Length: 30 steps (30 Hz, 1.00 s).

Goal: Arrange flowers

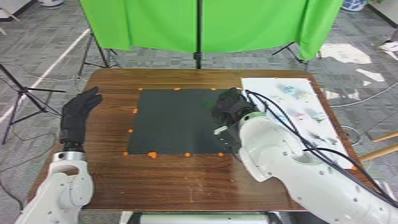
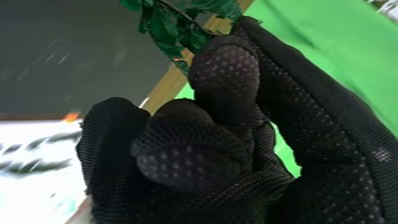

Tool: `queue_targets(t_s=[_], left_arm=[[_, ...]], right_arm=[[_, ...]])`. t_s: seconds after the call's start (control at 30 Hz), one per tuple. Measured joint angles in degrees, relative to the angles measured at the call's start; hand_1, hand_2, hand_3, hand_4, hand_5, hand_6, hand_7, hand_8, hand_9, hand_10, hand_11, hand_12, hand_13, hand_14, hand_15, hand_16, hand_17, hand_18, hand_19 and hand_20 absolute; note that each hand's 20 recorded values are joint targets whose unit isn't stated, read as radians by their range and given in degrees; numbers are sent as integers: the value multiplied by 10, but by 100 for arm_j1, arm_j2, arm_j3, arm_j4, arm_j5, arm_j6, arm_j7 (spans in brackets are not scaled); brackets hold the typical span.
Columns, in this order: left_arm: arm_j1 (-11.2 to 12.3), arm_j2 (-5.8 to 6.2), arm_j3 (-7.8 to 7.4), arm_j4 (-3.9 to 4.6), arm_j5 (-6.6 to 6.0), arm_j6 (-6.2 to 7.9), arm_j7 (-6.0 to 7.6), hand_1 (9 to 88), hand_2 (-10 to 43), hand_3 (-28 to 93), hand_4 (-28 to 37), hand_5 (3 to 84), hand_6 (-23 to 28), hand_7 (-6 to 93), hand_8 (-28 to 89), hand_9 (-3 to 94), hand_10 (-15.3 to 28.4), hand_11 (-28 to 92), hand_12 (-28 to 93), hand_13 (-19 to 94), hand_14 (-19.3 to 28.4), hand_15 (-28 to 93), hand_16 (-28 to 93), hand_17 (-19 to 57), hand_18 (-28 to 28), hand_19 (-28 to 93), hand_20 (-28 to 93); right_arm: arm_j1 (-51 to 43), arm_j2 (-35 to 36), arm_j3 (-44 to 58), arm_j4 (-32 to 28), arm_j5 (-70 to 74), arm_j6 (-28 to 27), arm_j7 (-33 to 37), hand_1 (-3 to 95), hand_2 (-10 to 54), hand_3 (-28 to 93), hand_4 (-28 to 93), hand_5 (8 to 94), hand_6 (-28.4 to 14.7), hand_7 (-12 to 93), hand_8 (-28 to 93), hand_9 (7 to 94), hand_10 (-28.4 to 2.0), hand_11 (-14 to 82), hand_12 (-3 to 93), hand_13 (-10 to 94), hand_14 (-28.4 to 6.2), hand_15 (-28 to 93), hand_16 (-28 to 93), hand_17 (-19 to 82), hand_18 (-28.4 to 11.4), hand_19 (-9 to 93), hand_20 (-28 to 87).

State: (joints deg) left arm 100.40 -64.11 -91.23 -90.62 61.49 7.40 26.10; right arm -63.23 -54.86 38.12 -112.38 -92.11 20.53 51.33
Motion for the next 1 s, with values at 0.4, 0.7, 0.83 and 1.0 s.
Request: queue_targets(t_s=[0.4, 0.7, 0.83, 1.0], left_arm=[[-292, 97, 488, 179, 4, 128, 28, 221, 194, 634, -283, 486, 58, 120, -66, 465, 147, 198, 107, 359, 169, 184, -16, 90, 126, 124, 177], [-1012, 124, 992, 544, 18, 21, 58, 222, 186, 638, -283, 486, 59, 121, -66, 466, 147, 203, 109, 359, 170, 185, -16, 90, 127, 126, 176], [-1138, 56, 1013, 559, 15, -1, 113, 223, 185, 637, -283, 486, 59, 123, -66, 466, 147, 205, 110, 360, 170, 187, -16, 89, 128, 128, 176], [-1179, -48, 1033, 571, 11, -2, 194, 230, 177, 646, -283, 487, 59, 125, -66, 467, 147, 207, 110, 360, 170, 188, -17, 90, 129, 133, 178]], right_arm=[[954, -988, -1230, 1063, 738, 1089, -210, 588, -95, 598, 97, 593, -65, 578, 240, 888, -118, 389, 427, 937, 16, 646, 187, 740, -67, 861, 502], [1150, -1409, -1693, 1434, 1083, 2513, -314, 589, -95, 606, 73, 582, -65, 596, 226, 884, -118, 380, 420, 937, 13, 630, 185, 740, -64, 834, 502], [1127, -1539, -1681, 1509, 1560, 2895, -507, 589, -95, 608, 63, 577, -65, 603, 221, 883, -119, 378, 418, 937, 12, 620, 185, 736, -64, 824, 505], [1033, -1607, -1694, 1509, 2144, 2931, -699, 593, -95, 608, 46, 568, -64, 609, 217, 881, -113, 362, 415, 937, 8, 603, 187, 734, -60, 809, 508]])
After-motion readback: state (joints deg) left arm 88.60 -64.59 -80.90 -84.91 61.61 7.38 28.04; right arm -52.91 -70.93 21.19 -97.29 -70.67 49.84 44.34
